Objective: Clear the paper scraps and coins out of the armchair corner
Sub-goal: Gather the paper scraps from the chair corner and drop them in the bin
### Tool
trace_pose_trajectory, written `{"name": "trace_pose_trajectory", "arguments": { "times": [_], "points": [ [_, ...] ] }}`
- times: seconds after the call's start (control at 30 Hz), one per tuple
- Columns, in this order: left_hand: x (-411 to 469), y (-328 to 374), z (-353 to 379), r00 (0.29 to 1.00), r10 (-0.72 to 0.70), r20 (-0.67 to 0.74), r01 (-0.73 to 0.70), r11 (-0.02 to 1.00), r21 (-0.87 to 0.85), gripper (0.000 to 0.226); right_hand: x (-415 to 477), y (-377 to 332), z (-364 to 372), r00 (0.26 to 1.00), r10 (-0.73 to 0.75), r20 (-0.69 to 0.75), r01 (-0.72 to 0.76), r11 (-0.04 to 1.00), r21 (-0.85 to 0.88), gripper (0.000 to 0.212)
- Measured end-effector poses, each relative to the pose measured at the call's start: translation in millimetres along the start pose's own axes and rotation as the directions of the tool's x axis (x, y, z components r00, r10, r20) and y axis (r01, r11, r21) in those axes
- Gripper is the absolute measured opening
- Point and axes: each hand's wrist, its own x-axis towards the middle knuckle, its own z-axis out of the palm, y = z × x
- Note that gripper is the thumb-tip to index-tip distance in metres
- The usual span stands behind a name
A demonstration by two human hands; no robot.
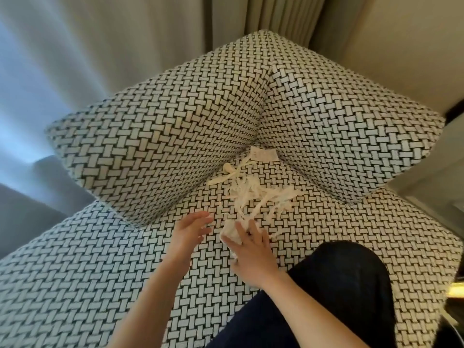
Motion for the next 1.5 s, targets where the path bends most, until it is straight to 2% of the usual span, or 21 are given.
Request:
{"name": "trace_pose_trajectory", "arguments": {
  "times": [0.13,0.27,0.37,0.43,0.53,0.67,0.8,0.9,1.0,1.1,1.2,1.37,1.5],
  "points": [
    [3,-6,2,1.0,0.01,-0.021,-0.009,1.0,0.024,0.013,-7,1,9,0.985,-0.044,-0.167,0.051,0.998,0.04,0.057],
    [7,-7,11,1.0,0.01,-0.012,-0.009,0.999,0.048,0.016,-12,9,8,0.955,-0.034,-0.295,0.058,0.996,0.073,0.036],
    [7,-8,18,1.0,0.019,-0.005,-0.019,0.999,0.042,0.015,-14,12,0,0.912,0.051,-0.407,0.069,0.959,0.274,0.025],
    [7,-9,22,1.0,0.031,0.002,-0.031,0.998,0.058,0.014,-16,17,-11,0.889,0.166,-0.427,0.059,0.883,0.466,0.021],
    [7,-12,29,0.997,0.071,-0.014,-0.069,0.993,0.091,0.013,-20,32,-28,0.857,0.294,-0.422,0.047,0.772,0.634,0.019],
    [5,-18,45,0.977,0.212,0.039,-0.214,0.935,0.282,0.026,-35,55,-56,0.838,0.393,-0.379,0.041,0.647,0.761,0.017],
    [6,-27,67,0.912,0.372,0.171,-0.402,0.731,0.552,0.049,-50,73,-74,0.849,0.435,-0.3,0.007,0.559,0.829,0.017],
    [7,-33,84,0.905,0.358,0.23,-0.418,0.643,0.642,0.068,-58,81,-82,0.839,0.467,-0.28,0.006,0.507,0.862,0.016],
    [8,-40,99,0.922,0.336,0.193,-0.375,0.653,0.658,0.077,-63,85,-86,0.828,0.501,-0.251,0.013,0.431,0.902,0.016],
    [11,-46,111,0.928,0.336,0.159,-0.345,0.622,0.702,0.074,-68,91,-87,0.807,0.551,-0.213,0.018,0.336,0.942,0.015],
    [17,-51,117,0.908,0.382,0.174,-0.374,0.547,0.749,0.055,-70,98,-87,0.782,0.601,-0.162,0.052,0.195,0.979,0.015],
    [29,-53,116,0.824,0.473,0.312,-0.502,0.354,0.789,0.023,-71,104,-91,0.784,0.614,-0.09,0.168,-0.071,0.983,0.014],
    [39,-43,118,0.794,0.47,0.385,-0.573,0.368,0.732,0.027,-71,105,-94,0.795,0.604,-0.055,0.247,-0.239,0.939,0.012]
  ]
}}
